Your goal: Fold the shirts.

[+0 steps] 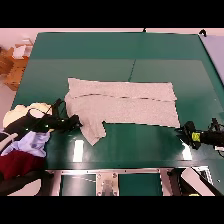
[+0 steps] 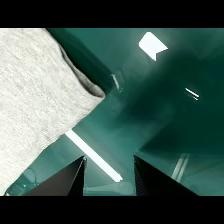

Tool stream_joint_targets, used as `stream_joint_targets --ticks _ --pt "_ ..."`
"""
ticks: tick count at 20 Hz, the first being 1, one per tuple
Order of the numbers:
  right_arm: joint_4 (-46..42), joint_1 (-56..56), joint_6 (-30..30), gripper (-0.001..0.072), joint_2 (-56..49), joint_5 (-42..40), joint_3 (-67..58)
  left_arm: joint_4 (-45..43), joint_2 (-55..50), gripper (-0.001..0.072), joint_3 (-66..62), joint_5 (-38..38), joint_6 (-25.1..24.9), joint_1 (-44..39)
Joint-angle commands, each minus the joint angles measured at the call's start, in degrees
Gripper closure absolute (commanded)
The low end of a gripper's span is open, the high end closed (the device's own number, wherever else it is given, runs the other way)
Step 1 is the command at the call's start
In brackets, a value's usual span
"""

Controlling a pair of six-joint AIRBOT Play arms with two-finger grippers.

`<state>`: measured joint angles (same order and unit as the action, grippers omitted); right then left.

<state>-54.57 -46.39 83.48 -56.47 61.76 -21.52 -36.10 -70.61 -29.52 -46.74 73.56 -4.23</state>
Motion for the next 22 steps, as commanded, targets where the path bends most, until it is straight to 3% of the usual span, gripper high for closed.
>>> stream_joint_targets --ticks 1,2,3,7,11,13,15,16,18,22 --pt "0.37 -0.11 -0.09 0.0321 0.5 -0.17 1.6 2.51 -0.46 0.0684 -1.33 -4.15 -2.19 -0.7" --pt "1.25 -0.11 -0.11 0.025 0.46 -0.24 1.92 1.77 -0.46 0.0685 -2.67 -6.84 -2.27 -0.2" --pt "2.47 -0.09 -0.11 0.0235 0.46 -0.72 2.47 1.05 -0.46 0.0685 -3.8 -8.39 -2.19 -0.2" --pt "4.96 2.58 -0.13 0.0236 -0.2 -7.39 3.41 -0.42 -0.46 0.0685 -6.95 -9.97 -2.03 -0.2" --pt "14.99 8.7 -1.31 0.0246 -4.42 -17.51 3.39 -1.2 -0.46 0.0685 -8.41 -10.49 -1.84 -0.2" --pt "15.54 10.8 -1.68 0.0358 -7.45 -20.63 2.45 -1.25 -0.46 0.0685 -8.39 -10.75 -1.86 -0.2" --pt "15.54 10.71 -3.02 0.0384 -9.01 -20.52 0.9 -2.23 -0.46 0.0685 -8.41 -11.34 -1.86 -0.2" --pt "15.32 10.71 -4.24 0.0531 -8.96 -19.54 0.11 -3.48 -0.46 0.0685 -8.46 -12.17 -1.84 -0.2" --pt "12.94 10.71 -5.09 0.0701 -8.85 -15.63 -2.47 -8.74 -0.37 0.0686 -10.08 -15.69 0.26 -0.2" --pt "-0.33 10.23 0.81 0.07 -5.84 -8.74 -7.56 -19.69 6.97 0.0686 -13.42 -19.47 8.0 -0.2"
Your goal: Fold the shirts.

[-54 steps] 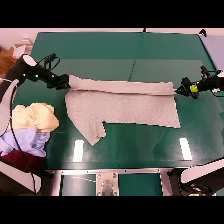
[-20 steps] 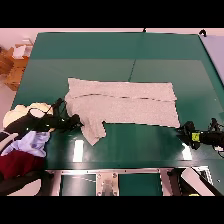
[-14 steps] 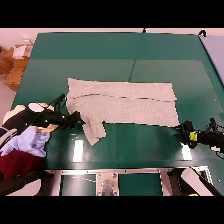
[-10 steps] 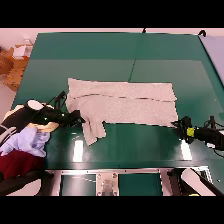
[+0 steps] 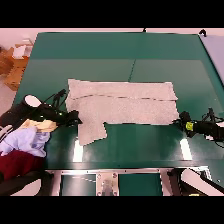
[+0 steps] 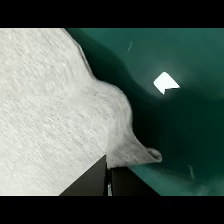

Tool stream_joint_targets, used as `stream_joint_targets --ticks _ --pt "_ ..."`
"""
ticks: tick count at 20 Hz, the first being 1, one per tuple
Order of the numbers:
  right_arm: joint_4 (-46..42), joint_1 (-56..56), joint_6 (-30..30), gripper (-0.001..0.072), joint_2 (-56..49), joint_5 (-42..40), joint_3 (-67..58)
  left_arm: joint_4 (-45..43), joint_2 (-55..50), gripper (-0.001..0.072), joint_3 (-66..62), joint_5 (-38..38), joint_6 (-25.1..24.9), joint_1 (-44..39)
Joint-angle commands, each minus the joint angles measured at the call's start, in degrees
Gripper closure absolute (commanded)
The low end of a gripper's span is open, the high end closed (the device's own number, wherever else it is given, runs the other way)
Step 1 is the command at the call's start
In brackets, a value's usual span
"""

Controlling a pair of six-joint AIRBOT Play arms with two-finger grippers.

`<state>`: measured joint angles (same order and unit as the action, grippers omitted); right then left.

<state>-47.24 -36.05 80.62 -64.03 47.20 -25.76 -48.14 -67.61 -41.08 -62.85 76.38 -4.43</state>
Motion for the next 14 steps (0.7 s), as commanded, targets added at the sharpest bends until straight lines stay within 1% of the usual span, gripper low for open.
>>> stream_joint_targets --ticks 1,4,6,8,10,12,14 --pt "-10.82 -0.28 5.53 0.07 3.06 7.19 -4.07 -8.39 6.32 0.0686 -1.79 -5.44 6.29 0.0" --pt "-16.48 -0.5 9.11 0.0701 7.63 11.74 -4.39 -8.92 11.06 0.0687 -1.7 -12.35 8.94 -0.13" --pt "-17.31 -0.5 10.67 0.0701 10.69 14.34 -4.5 -9.16 13.03 0.0686 -1.7 -14.25 10.54 -0.13" --pt "-17.25 -0.46 11.15 0.0701 12.94 14.4 -5.53 -9.16 14.01 0.0687 -2.38 -14.19 11.98 -0.11" --pt "-15.52 -0.46 11.08 0.0701 13.0 14.43 -8.28 -9.18 13.73 0.0687 -5.22 -13.18 12.13 -0.11" --pt "-13.05 -0.15 10.62 0.07 12.26 14.34 -11.54 -9.18 11.56 0.0687 -9.73 -12.59 12.11 -0.11" --pt "-12.66 1.46 10.67 0.0701 9.33 14.14 -15.82 -9.14 6.99 0.0687 -14.91 -12.68 11.3 -0.13"
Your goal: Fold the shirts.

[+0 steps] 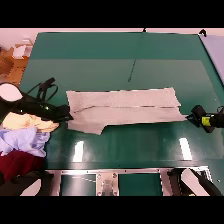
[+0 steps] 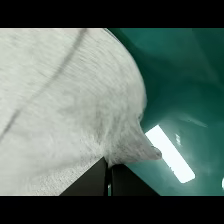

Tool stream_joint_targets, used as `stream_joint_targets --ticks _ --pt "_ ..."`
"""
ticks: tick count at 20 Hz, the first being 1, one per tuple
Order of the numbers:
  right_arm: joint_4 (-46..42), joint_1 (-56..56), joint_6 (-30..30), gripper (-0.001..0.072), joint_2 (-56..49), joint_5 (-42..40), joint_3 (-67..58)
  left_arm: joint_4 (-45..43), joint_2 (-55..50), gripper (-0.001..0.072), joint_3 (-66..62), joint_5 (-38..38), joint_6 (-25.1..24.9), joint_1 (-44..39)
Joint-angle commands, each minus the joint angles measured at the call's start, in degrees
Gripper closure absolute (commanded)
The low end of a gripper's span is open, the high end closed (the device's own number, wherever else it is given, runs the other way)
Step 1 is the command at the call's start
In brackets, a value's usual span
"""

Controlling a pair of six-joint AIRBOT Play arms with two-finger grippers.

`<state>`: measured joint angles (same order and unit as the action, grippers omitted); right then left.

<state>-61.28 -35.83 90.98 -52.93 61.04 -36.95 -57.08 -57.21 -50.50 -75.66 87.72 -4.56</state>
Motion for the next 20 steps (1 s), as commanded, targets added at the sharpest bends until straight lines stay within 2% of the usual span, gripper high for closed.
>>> stream_joint_targets --ticks 1,10,14,15,16,17,18,20 --pt "1.95 2.23 0.31 0.0701 -3.76 0.15 -6.78 -0.22 -6.19 0.0687 -8.26 0.17 -0.87 0.02" --pt "7.43 11.45 0.76 0.07 -32.28 -2.93 -31.98 -2.8 -29.86 0.0687 -31.89 1.01 -0.96 0.02" --pt "11.93 12.66 1.14 0.0697 -46.34 -3.08 -43.1 -2.71 -40.52 0.0685 -39.98 7.87 -1.18 0.02" --pt "14.25 12.85 1.62 0.062 -49.88 -3.08 -45.7 -2.34 -42.97 0.0684 -41.79 9.84 -1.14 0.02" --pt "16.59 12.87 1.6 0.0471 -52.59 -2.91 -47.84 -1.77 -44.74 0.048 -43.19 11.06 -0.92 0.02" --pt "17.94 12.79 1.6 0.0327 -54.64 -2.19 -50.21 -1.77 -45.44 0.0145 -43.98 11.69 0.09 0.04" --pt "17.75 12.39 1.44 0.0259 -55.54 -1.31 -52.28 -1.73 -45.29 -0.001 -44.17 12.37 1.03 0.17" --pt "17.29 10.16 -2.62 0.0253 -55.6 0.7 -56.08 -1.68 -45.16 -0.0013 -46.86 10.97 1.01 1.31"
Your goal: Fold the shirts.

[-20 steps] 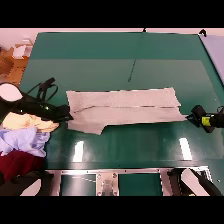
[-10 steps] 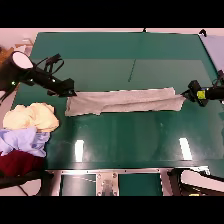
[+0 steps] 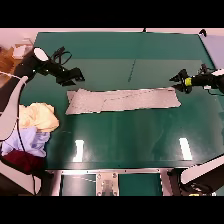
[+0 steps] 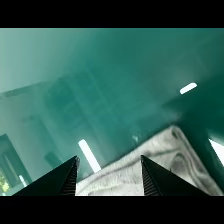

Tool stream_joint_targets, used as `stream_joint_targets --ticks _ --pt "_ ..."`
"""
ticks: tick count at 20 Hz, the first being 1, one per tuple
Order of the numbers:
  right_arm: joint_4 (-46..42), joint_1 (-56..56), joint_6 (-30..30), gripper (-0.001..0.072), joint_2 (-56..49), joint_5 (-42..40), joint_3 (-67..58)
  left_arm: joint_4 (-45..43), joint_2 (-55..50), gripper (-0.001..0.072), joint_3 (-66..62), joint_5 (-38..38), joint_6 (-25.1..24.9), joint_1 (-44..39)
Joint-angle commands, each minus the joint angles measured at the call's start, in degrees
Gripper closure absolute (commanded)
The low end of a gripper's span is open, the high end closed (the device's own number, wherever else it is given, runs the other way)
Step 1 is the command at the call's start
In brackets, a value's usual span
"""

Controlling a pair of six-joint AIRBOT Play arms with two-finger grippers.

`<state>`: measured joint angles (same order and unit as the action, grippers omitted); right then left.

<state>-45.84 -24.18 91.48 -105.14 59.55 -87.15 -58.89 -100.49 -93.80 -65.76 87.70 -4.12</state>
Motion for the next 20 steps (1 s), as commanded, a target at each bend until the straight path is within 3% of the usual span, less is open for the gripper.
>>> stream_joint_targets --ticks 1,5,8,9,10,11,16,17,18,19,20 --pt "1.49 -3.02 -6.16 0.0253 -3.39 4.66 -7.96 0.17 -1.88 -0.0013 -5.44 -0.35 1.07 1.81" --pt "-5.4 -9.07 -11.1 0.0239 -4.04 16.26 -10.6 0.24 -1.88 -0.0005 -12.5 -5.53 3.96 5.55" --pt "-5.38 -10.64 -16.68 0.0238 -7.5 25.49 -10.58 0.85 -1.86 0.0006 -13.05 -8.7 3.96 5.86" --pt "-5.2 -10.4 -17.77 0.0238 -8.68 27.02 -10.58 1.09 -1.88 0.0236 -13.05 -9.55 3.85 5.68" --pt "-5.22 -9.88 -19.08 0.0239 -9.73 28.09 -10.58 1.49 -1.88 0.0531 -13.05 -10.43 3.74 5.4" --pt "-5.27 -9.09 -20.0 0.0239 -10.78 28.63 -10.54 1.79 -1.88 0.0688 -13.05 -11.13 3.72 5.22" --pt "-5.27 -3.91 -22.49 0.0247 -13.88 28.59 -10.54 6.32 -1.9 0.0685 -13.05 -11.69 2.4 2.91" --pt "-5.25 -3.34 -23.47 0.0343 -13.99 28.59 -10.54 6.29 -1.9 0.0685 -13.05 -11.54 2.25 1.92" --pt "-5.2 -3.04 -24.33 0.0511 -13.97 28.61 -10.69 6.29 -1.99 0.0685 -13.05 -11.06 2.23 0.63" --pt "-5.18 -2.93 -24.28 0.0629 -13.94 28.7 -11.26 6.16 -2.14 0.0685 -13.03 -10.05 2.19 -0.79" --pt "-5.16 -2.93 -24.28 0.0695 -13.7 29.07 -12.0 6.16 -2.47 0.0686 -13.03 -8.59 1.81 -2.56"
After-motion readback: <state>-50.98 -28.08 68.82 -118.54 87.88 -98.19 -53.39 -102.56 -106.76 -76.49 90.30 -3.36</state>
